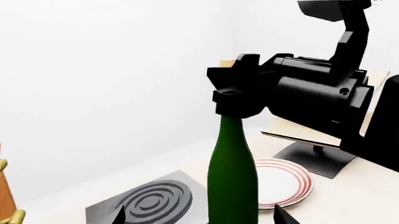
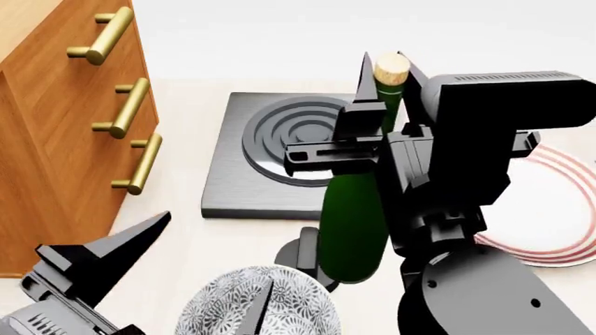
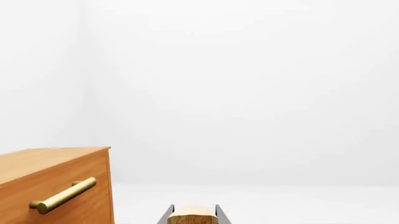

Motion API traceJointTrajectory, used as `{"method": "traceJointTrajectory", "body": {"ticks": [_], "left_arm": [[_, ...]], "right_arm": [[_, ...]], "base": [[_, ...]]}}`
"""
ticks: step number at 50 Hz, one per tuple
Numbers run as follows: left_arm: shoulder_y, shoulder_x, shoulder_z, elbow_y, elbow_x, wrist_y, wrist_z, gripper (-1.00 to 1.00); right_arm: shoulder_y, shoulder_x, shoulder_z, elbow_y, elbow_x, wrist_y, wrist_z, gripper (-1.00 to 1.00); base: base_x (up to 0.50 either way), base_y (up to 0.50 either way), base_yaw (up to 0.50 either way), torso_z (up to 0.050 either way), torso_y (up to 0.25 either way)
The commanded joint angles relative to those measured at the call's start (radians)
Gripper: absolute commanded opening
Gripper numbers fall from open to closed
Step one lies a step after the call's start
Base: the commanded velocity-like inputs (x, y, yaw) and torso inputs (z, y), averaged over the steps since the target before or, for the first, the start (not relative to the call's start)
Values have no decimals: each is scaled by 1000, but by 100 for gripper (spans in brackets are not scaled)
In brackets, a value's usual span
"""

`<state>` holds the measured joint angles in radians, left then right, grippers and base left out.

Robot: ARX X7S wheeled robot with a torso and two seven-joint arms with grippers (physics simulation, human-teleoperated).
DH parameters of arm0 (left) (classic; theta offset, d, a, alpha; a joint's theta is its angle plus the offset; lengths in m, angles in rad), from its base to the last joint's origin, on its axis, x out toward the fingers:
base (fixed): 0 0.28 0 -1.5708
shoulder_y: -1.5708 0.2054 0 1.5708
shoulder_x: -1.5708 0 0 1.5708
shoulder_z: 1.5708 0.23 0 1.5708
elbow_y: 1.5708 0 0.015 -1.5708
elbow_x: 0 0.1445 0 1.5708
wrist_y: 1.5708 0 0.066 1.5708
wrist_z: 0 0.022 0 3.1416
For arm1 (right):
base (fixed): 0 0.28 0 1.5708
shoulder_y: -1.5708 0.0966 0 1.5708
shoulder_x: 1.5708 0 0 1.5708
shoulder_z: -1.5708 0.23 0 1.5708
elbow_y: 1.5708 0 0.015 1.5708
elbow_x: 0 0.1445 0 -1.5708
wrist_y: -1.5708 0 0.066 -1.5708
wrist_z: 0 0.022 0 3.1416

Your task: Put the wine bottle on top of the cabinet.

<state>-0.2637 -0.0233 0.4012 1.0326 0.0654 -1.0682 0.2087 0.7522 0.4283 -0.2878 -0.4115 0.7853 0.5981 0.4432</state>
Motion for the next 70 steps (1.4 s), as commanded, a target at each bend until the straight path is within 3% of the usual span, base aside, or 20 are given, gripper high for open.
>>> {"method": "traceJointTrajectory", "body": {"ticks": [1, 11, 16, 44, 70], "left_arm": [[-125, -4, 70, -20, -75, -156, 37, 100], [-188, -5, 84, -108, -129, -154, 36, 100], [-197, -17, 94, -197, -161, -85, 63, 100], [-377, 5, 107, -579, -258, 80, -19, 100], [-411, -5, 136, -831, -348, 250, -95, 100]], "right_arm": [[6, -7, -11, -7, -27, -3, -14, -100], [4, -4, -10, -21, -16, 2, -9, -100], [14, -4, -12, -39, -3, 17, -1, -100], [-4, 3, -15, -43, 2, -4, -13, -100], [-8, 15, -12, -64, 15, -5, -7, -100]], "base": [[0, 0, 0, 0, 0], [0, 0, 0, 0, 1], [0, 0, 0, 0, 0], [0, 0, 0, 0, 1], [0, 0, 0, 1, 1]]}}
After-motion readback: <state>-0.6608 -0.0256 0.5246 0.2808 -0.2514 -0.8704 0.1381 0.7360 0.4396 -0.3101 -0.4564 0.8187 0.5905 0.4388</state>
